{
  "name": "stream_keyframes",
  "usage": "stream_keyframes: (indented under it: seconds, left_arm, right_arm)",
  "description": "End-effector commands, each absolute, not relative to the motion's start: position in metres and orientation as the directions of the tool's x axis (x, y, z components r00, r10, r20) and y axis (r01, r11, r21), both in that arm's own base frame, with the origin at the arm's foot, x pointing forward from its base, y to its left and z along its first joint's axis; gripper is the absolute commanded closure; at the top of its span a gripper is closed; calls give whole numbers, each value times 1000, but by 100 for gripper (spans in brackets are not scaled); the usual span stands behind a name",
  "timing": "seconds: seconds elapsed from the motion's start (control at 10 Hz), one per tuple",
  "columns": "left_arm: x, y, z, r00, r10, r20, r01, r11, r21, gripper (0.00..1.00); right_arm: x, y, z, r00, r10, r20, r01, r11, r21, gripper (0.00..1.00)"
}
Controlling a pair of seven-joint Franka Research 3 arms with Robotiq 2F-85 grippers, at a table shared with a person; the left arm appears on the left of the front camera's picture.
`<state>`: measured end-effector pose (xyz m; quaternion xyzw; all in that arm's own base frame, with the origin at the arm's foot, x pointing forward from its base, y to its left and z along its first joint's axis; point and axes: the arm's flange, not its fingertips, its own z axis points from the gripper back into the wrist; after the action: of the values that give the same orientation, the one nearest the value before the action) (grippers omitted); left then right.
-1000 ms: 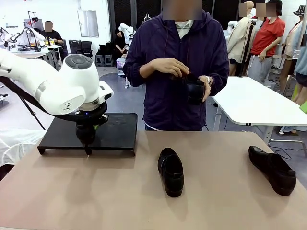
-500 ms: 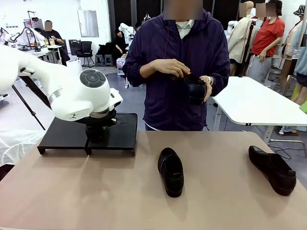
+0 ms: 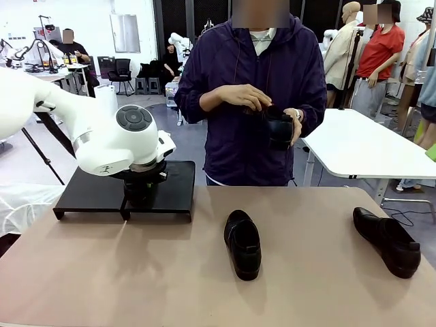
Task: Organize the shoes by placing them on the stand.
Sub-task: Place the Shoe from the middle of the table onto the Shoes Stand.
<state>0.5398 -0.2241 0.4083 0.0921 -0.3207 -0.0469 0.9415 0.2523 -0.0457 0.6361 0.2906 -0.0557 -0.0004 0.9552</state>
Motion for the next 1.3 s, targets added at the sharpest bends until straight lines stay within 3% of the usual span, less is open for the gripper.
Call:
stream_keyframes:
  seconds: [0.0, 0.1, 0.7, 1.0, 1.2]
  left_arm:
    - [546, -224, 408, 753, -144, 643, 13, 979, 204, 39]
    - [546, -224, 408, 752, -146, 643, 17, 979, 203, 0]
    - [533, -215, 433, 713, -135, 688, 0, 981, 192, 0]
    - [484, -192, 512, 686, -219, 694, 139, 976, 170, 0]
    - [443, -162, 575, 756, -314, 574, 226, 949, 220, 0]
  right_arm:
    - [253, -48, 638, 993, -13, 117, -56, 823, 566, 0]
    - [253, -48, 638, 993, -13, 117, -56, 823, 566, 0]
    - [253, -48, 638, 993, -13, 117, -56, 823, 566, 0]
    - [253, -48, 638, 993, -13, 117, -56, 823, 566, 0]
    - [253, -48, 638, 993, -13, 117, -56, 823, 566, 0]
